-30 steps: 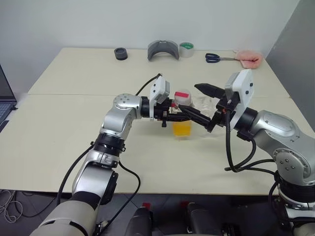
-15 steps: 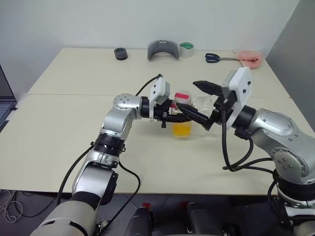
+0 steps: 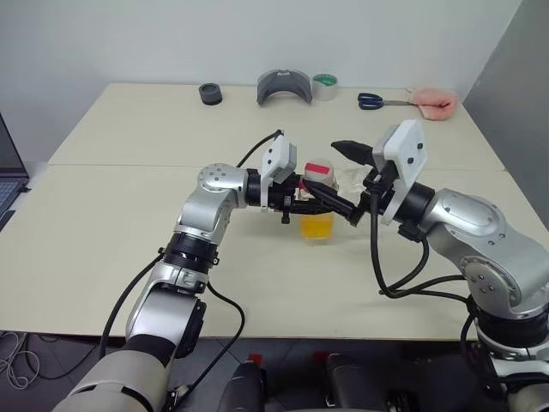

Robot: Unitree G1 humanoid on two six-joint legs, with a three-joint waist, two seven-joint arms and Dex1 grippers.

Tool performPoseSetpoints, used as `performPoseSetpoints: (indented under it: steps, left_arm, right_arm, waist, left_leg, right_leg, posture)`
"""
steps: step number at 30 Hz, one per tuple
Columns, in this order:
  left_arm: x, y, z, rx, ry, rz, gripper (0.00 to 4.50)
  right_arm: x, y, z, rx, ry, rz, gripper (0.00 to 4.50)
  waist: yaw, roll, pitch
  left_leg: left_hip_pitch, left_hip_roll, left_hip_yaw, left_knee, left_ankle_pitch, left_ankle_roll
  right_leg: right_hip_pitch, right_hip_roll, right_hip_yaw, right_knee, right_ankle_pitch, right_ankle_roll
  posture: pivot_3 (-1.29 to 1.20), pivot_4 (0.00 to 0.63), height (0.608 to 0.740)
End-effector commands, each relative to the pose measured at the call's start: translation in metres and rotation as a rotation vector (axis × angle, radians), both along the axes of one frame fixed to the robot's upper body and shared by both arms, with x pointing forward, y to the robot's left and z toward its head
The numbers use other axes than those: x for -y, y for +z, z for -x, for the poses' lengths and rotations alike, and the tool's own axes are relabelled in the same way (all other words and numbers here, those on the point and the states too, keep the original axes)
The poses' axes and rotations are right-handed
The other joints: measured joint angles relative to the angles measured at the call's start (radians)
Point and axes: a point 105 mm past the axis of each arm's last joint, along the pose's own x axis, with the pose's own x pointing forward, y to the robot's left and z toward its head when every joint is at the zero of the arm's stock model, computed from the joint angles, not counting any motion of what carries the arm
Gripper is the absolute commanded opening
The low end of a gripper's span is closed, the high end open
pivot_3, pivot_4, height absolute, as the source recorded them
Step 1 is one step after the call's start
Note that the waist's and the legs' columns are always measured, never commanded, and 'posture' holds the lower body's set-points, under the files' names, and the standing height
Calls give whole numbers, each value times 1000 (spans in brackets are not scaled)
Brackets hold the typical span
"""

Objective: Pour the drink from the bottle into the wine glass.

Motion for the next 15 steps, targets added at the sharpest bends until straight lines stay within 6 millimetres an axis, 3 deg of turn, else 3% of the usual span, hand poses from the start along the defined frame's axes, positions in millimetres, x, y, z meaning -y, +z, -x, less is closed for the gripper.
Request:
performPoseSetpoints:
  steps: [1, 15]
  left_arm:
    - [4, 8, 4, 38, -23, 17, 1761]
    - [0, 7, 6, 3, -35, -2, 1761]
  right_arm:
    - [1, 11, 2, 63, -6, -3, 4298]
    - [5, 10, -1, 52, -17, -4, 4298]
  waist:
    - [0, 0, 0]
    - [0, 0, 0]
  left_leg:
    - [0, 0, 0, 0, 0, 0]
    - [0, 0, 0, 0, 0, 0]
  right_leg:
    - [0, 0, 0, 0, 0, 0]
    - [0, 0, 0, 0, 0, 0]
  posture:
    - [0, 150, 740]
    - [0, 150, 740]
